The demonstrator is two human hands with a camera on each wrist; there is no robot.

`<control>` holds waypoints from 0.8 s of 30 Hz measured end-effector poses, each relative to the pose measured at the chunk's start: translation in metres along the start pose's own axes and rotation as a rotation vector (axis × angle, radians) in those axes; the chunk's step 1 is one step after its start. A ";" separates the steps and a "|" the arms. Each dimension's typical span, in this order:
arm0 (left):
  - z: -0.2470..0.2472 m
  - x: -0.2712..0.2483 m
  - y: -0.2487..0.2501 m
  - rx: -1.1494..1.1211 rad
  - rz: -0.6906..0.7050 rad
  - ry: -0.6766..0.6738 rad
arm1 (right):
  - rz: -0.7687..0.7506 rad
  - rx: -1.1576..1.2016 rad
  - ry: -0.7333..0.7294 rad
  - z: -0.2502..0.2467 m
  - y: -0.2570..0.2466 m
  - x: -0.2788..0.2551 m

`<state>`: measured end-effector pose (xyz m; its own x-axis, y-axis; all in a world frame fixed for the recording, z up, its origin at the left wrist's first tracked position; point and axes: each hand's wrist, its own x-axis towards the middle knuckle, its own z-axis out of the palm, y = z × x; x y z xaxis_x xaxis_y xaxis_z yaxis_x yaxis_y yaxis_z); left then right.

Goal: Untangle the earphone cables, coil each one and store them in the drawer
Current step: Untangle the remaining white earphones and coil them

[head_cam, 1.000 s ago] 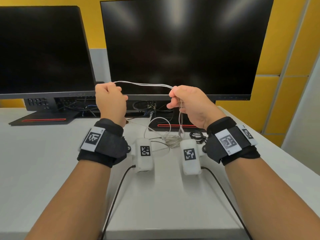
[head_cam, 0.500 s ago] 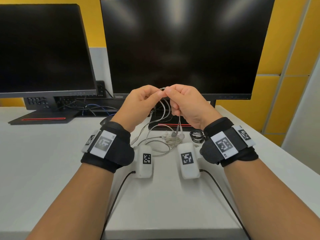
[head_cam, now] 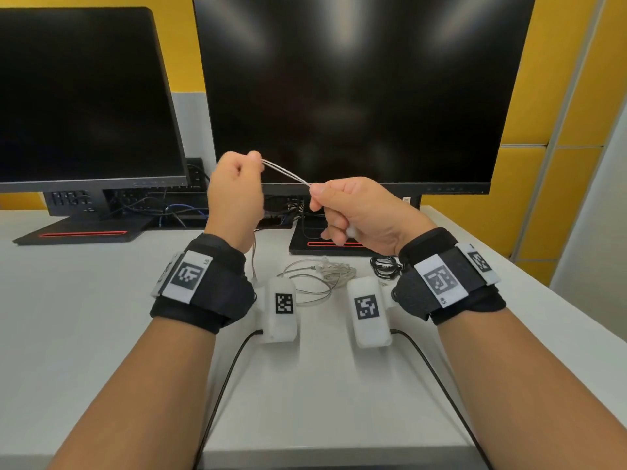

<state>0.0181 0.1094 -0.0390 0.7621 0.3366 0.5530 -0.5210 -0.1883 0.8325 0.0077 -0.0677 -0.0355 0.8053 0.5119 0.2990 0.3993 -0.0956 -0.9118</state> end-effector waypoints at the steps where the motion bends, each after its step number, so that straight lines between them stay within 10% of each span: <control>1: -0.002 0.002 -0.002 0.008 -0.020 0.058 | -0.008 0.008 0.001 0.000 -0.001 -0.001; 4: -0.001 0.001 -0.004 0.109 -0.035 0.072 | -0.053 0.162 0.067 -0.002 -0.005 0.000; 9: 0.005 -0.018 0.006 0.420 0.046 -0.364 | -0.178 0.597 0.252 -0.010 -0.006 0.003; 14: 0.004 -0.026 0.013 0.343 -0.053 -0.765 | -0.138 0.064 0.317 -0.008 0.004 0.009; 24: 0.004 -0.016 0.009 0.143 0.110 -0.384 | -0.003 0.212 -0.063 -0.003 -0.003 -0.002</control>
<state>0.0025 0.0985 -0.0402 0.8069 -0.0558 0.5881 -0.5692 -0.3396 0.7488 0.0065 -0.0704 -0.0325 0.7728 0.5646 0.2898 0.2955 0.0840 -0.9516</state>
